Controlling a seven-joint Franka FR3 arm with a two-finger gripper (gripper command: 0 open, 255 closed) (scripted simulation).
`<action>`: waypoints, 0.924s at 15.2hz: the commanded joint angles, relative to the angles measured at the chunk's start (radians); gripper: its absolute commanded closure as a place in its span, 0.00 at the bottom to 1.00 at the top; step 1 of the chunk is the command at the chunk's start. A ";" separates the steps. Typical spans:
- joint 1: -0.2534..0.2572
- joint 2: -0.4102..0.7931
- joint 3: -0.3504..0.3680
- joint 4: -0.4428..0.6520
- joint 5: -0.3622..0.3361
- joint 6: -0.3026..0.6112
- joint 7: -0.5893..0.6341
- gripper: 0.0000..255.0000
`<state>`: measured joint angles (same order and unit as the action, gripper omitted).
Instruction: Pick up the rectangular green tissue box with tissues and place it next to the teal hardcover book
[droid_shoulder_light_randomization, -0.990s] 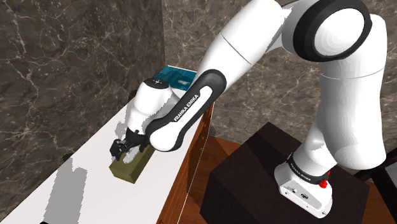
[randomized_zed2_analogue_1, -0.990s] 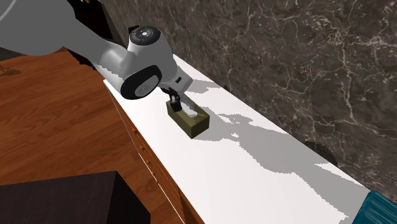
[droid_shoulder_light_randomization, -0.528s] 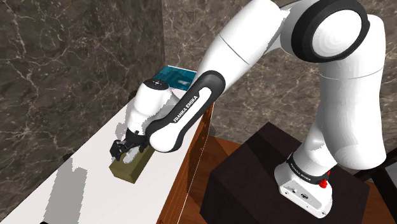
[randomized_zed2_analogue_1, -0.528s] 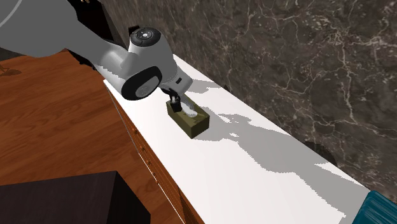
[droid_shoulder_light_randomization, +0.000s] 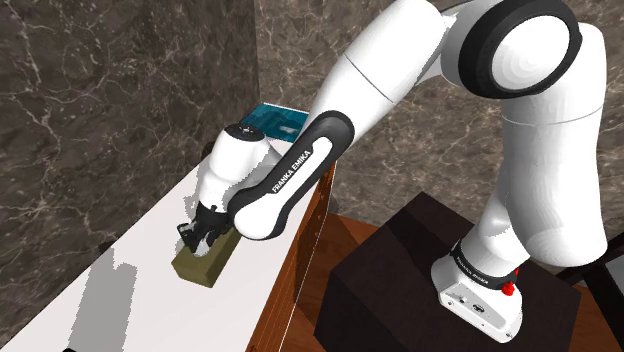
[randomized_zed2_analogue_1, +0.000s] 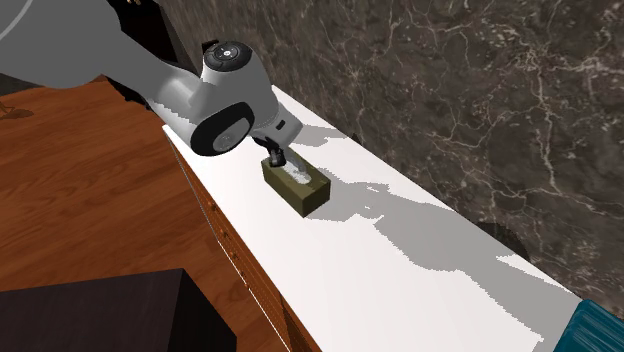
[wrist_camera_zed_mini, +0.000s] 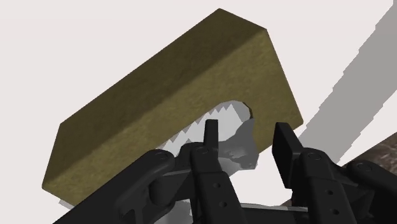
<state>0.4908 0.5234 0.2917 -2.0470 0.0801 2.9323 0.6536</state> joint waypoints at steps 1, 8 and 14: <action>0.001 0.003 -0.002 -0.001 -0.001 -0.003 0.001 1.00; -0.017 -0.066 0.014 -0.010 0.011 -0.062 0.000 1.00; -0.028 -0.128 0.025 -0.008 0.023 -0.125 0.002 1.00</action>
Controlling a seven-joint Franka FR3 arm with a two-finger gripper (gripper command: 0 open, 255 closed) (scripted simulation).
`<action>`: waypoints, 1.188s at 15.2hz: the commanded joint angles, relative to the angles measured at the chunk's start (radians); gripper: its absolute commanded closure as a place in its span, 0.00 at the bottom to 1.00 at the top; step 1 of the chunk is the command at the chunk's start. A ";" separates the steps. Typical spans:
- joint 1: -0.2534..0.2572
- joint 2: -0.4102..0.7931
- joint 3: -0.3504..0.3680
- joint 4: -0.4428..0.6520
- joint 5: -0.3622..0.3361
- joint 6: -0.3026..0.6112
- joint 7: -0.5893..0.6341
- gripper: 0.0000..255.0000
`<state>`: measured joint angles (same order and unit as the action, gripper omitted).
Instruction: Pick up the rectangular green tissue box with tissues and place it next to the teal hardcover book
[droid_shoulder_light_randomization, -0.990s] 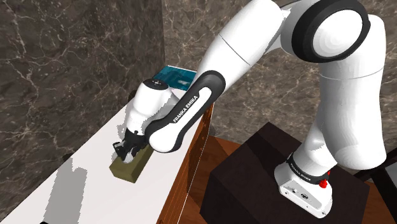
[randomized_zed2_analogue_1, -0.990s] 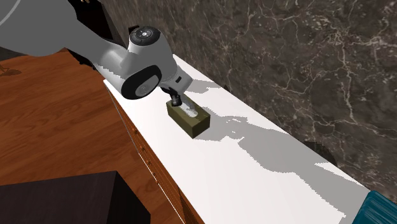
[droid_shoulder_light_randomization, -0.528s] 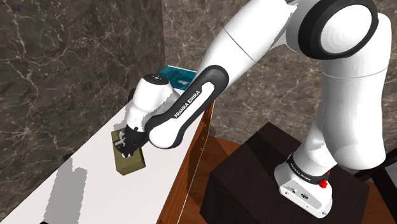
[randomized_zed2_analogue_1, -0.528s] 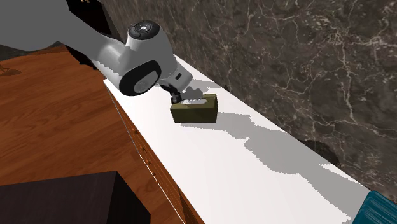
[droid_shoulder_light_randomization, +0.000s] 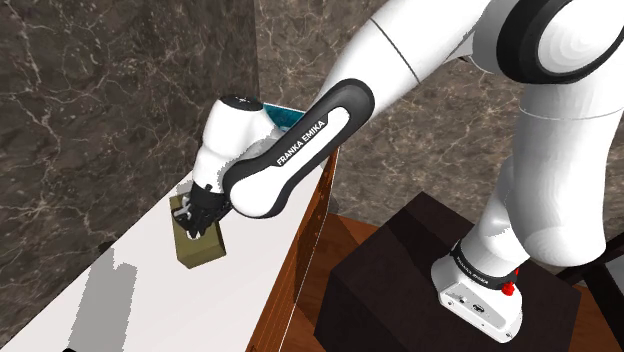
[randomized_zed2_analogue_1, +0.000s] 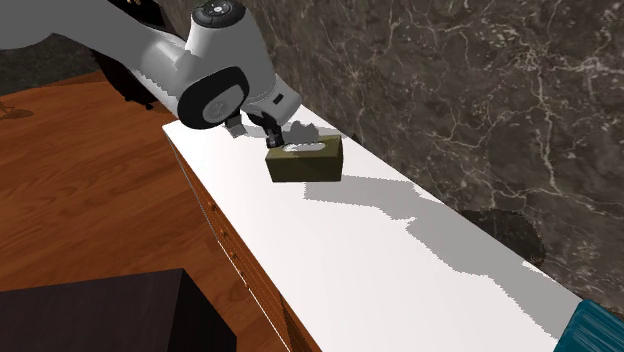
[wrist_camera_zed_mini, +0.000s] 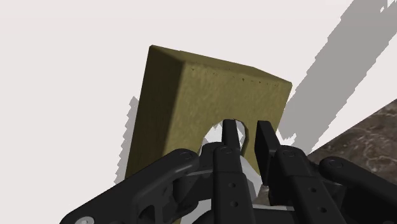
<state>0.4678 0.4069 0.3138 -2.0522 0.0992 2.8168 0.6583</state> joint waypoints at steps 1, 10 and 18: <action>-0.007 -0.021 0.005 -0.001 0.006 -0.020 -0.003 1.00; -0.020 -0.105 0.017 0.019 0.023 -0.121 0.001 1.00; -0.028 -0.168 0.023 0.051 0.035 -0.215 0.005 1.00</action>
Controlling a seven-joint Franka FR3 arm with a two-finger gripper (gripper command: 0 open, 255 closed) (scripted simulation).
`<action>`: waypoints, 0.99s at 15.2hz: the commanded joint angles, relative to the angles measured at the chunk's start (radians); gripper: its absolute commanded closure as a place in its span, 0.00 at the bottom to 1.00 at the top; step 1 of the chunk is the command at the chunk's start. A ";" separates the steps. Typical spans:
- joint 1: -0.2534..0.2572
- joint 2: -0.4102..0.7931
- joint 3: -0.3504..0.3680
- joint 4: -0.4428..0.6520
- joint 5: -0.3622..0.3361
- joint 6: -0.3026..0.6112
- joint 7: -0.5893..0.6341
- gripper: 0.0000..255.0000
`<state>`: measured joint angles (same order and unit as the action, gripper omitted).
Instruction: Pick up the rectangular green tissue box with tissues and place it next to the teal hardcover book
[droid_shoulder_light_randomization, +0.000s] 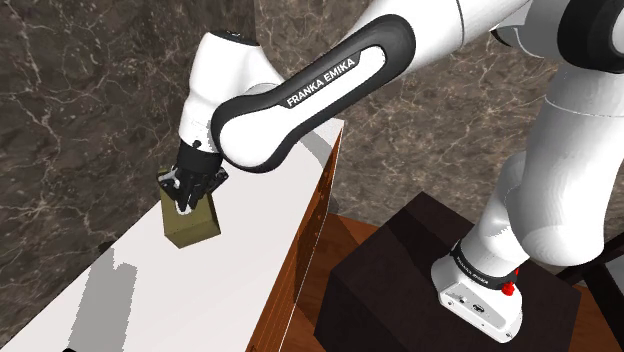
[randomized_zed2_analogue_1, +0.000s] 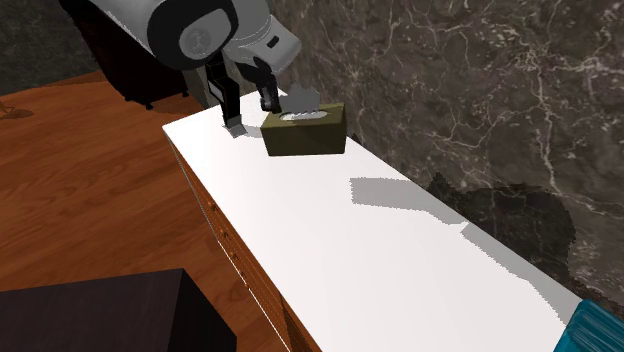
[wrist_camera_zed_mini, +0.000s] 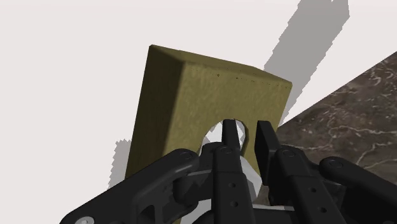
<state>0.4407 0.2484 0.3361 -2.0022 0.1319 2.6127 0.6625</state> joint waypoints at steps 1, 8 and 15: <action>-0.002 -0.017 0.002 0.006 0.003 -0.023 0.002 1.00; -0.007 -0.062 0.003 0.048 0.010 -0.108 0.008 1.00; -0.026 -0.099 -0.002 0.076 0.030 -0.175 -0.018 1.00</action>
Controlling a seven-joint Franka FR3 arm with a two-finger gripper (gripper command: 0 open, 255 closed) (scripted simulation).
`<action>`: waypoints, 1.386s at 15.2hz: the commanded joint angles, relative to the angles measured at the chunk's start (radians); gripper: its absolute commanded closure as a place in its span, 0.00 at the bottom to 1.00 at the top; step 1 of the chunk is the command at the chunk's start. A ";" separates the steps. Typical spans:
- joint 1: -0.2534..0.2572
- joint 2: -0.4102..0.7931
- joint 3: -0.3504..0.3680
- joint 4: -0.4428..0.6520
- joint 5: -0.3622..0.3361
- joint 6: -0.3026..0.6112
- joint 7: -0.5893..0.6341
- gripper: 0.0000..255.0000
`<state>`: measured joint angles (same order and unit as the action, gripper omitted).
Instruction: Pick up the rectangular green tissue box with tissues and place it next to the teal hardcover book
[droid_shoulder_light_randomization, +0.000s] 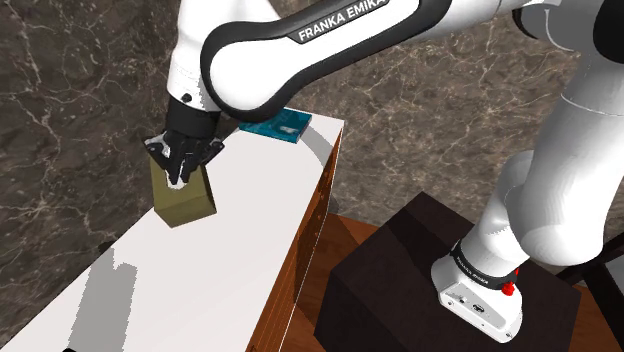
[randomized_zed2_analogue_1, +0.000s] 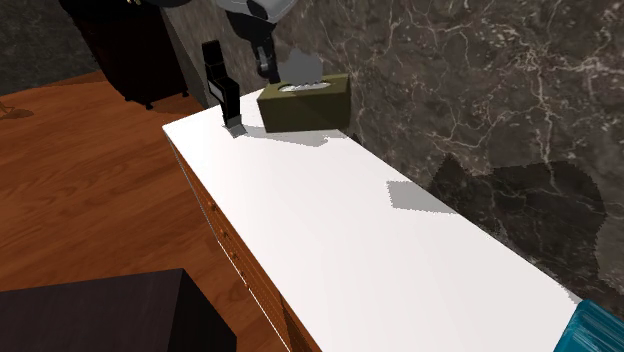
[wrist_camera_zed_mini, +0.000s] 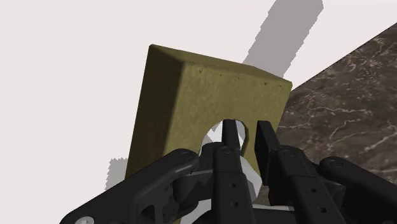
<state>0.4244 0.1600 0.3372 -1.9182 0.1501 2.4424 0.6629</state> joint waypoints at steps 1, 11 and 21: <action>-0.026 -0.018 -0.008 -0.016 0.028 -0.008 -0.049 1.00; -0.172 -0.047 -0.086 -0.030 0.151 -0.075 -0.337 1.00; -0.305 0.014 -0.173 0.071 0.209 -0.183 -0.569 1.00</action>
<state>0.1330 0.1619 0.1732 -1.8682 0.3562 2.2761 0.1154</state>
